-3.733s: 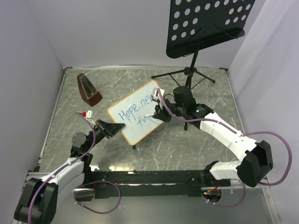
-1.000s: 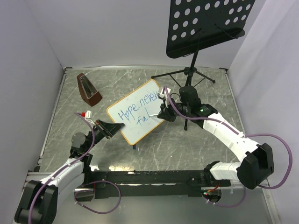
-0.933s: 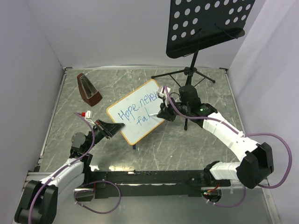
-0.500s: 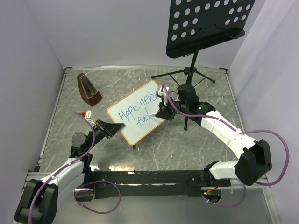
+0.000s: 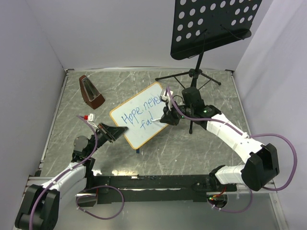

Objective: Write a sentence on the whiteboard

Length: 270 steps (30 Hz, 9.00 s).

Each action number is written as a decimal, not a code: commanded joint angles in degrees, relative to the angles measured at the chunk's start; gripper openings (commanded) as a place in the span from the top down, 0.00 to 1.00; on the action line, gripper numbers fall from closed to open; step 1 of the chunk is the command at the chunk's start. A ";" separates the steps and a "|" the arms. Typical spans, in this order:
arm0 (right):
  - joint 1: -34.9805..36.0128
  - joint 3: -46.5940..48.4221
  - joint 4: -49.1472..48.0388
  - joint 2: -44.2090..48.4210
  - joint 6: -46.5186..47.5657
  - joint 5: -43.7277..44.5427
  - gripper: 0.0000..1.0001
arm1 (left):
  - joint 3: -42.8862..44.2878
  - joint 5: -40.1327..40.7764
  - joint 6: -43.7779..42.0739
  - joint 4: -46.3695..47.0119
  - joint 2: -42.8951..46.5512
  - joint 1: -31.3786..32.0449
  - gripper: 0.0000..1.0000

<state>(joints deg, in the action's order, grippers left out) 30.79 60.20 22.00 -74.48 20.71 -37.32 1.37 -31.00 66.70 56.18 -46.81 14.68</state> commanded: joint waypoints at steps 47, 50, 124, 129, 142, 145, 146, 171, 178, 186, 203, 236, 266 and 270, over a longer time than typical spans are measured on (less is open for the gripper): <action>-2.39 -3.43 0.15 5.75 1.35 3.40 1.00 | -2.68 -0.20 0.54 8.33 3.13 -0.70 0.99; -3.01 -2.64 0.32 6.27 1.09 1.64 1.00 | -2.86 -0.46 0.89 8.77 2.69 -0.79 0.99; -5.21 0.79 -3.01 4.61 0.30 -2.93 1.00 | -2.86 -2.48 0.98 10.52 1.72 -0.79 0.99; -5.12 1.14 -2.84 3.64 0.38 -1.97 1.00 | -2.60 -2.48 1.07 10.53 1.80 -0.79 0.99; -5.21 0.79 -3.10 2.67 0.04 2.77 1.00 | -2.68 -2.57 0.98 10.61 1.72 -0.79 0.99; -5.30 0.88 -3.72 2.94 -0.32 3.39 1.00 | -2.95 -2.57 0.98 10.61 1.89 -0.79 0.99; -5.21 1.05 -3.80 2.85 -0.49 3.48 1.00 | -3.12 -2.48 0.98 10.61 1.98 -0.79 0.99; -3.63 -0.17 1.02 2.75 1.88 -1.53 1.00 | -3.21 -1.25 0.98 9.83 2.77 -0.88 0.99; -3.63 -3.07 2.00 4.43 2.67 -0.92 1.00 | -3.21 -0.72 0.45 8.15 3.92 -0.88 0.99; -5.03 -1.50 -0.20 5.30 0.56 3.31 1.00 | -3.21 -1.16 0.54 8.33 3.65 -0.88 0.99; -7.50 0.62 -4.77 6.10 -2.25 2.25 1.00 | -3.30 -1.78 0.45 9.21 2.86 -0.88 0.99; -7.06 -0.87 -2.49 3.81 -0.76 -3.37 1.00 | -3.39 -2.39 0.63 10.17 2.78 -0.97 0.99; -9.52 -4.13 0.23 6.89 0.47 0.15 1.00 | -3.21 -2.40 0.28 8.59 4.36 -1.23 0.99; -9.43 -4.57 0.76 7.24 0.21 -0.38 1.00 | -3.12 -2.57 0.28 8.86 3.92 -1.23 0.99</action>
<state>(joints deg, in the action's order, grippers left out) 21.69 56.58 21.93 -69.21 20.45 -36.95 1.34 -33.19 66.65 55.77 -44.34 13.67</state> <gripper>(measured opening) 0.186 0.060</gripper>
